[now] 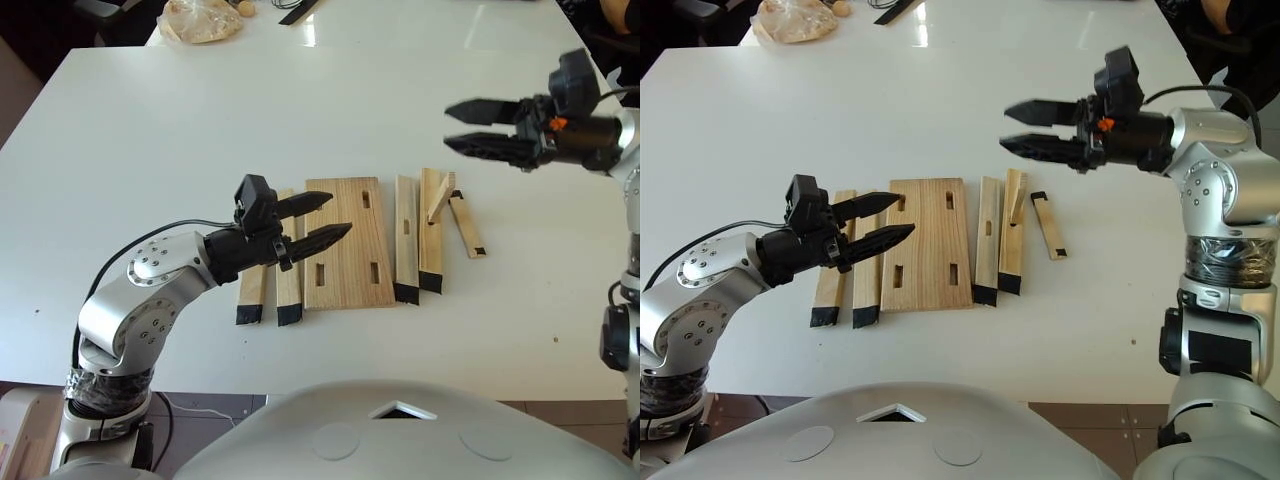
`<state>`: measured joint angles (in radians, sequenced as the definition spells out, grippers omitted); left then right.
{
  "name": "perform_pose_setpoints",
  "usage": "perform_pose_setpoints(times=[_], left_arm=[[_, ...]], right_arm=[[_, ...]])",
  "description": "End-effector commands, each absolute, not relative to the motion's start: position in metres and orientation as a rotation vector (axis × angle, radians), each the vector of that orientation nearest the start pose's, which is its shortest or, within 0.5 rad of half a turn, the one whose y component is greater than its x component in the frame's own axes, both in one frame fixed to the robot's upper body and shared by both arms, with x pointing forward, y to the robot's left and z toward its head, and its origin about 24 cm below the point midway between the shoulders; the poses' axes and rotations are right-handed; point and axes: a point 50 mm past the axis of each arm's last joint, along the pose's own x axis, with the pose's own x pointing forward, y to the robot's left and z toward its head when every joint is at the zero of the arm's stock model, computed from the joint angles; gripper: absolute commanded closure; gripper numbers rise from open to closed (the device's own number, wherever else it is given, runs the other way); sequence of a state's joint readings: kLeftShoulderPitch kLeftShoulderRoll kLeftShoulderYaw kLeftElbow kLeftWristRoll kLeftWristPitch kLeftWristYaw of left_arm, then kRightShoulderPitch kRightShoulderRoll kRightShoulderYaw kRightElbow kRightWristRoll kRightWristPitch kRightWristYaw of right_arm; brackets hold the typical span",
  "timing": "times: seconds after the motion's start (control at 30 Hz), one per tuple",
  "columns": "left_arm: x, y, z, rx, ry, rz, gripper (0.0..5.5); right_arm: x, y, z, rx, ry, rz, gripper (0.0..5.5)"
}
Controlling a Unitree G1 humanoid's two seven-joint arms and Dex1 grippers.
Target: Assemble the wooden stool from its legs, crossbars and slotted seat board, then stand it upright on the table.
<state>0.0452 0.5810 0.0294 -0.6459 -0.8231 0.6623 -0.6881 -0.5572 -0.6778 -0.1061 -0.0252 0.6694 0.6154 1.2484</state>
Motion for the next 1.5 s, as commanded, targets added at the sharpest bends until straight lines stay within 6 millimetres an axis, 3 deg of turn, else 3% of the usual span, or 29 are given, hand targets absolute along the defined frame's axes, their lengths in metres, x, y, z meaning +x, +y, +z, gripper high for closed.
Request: perform_pose_setpoints(times=[0.03,0.23,0.47,0.57,0.67,0.83,0.9,1.0,1.17,1.3,1.4,1.5], left_arm=[[0.197,0.146,0.138,-0.136,0.14,-1.124,2.46],[0.199,0.147,0.138,-0.132,0.146,-1.129,2.46],[0.2,0.149,0.136,-0.132,0.152,-1.124,2.46],[0.201,0.15,0.137,-0.129,0.15,-1.125,2.46],[0.202,0.151,0.137,-0.127,0.15,-1.124,2.46],[0.204,0.151,0.136,-0.125,0.154,-1.131,2.46],[0.206,0.152,0.136,-0.123,0.157,-1.137,2.46],[0.208,0.154,0.136,-0.117,0.159,-1.139,2.46],[0.207,0.155,0.136,-0.118,0.154,-1.13,2.46],[0.206,0.155,0.134,-0.124,0.149,-1.116,2.46],[0.206,0.155,0.133,-0.126,0.145,-1.106,2.46],[0.205,0.155,0.133,-0.128,0.141,-1.096,2.46]], right_arm=[[0.292,-0.175,0.209,-0.011,-0.062,1.301,3.1],[0.288,-0.151,0.226,-0.016,-0.143,1.363,3.1],[0.297,-0.155,0.233,-0.02,-0.18,1.319,3.1],[0.3,-0.159,0.226,-0.035,-0.162,1.297,3.1],[0.3,-0.164,0.202,-0.052,-0.071,1.303,3.1],[0.292,-0.176,0.105,-0.113,0.219,1.255,3.1],[0.287,-0.176,0.085,-0.117,0.25,1.244,3.1],[0.292,-0.173,0.1,-0.083,0.164,1.23,3.1],[0.302,-0.177,0.176,0.024,-0.103,1.198,3.1],[0.286,-0.177,0.217,0.11,-0.206,1.252,3.1],[0.261,-0.172,0.203,0.085,-0.083,1.371,3.1],[0.24,-0.175,0.16,-0.012,0.143,1.447,3.1]])
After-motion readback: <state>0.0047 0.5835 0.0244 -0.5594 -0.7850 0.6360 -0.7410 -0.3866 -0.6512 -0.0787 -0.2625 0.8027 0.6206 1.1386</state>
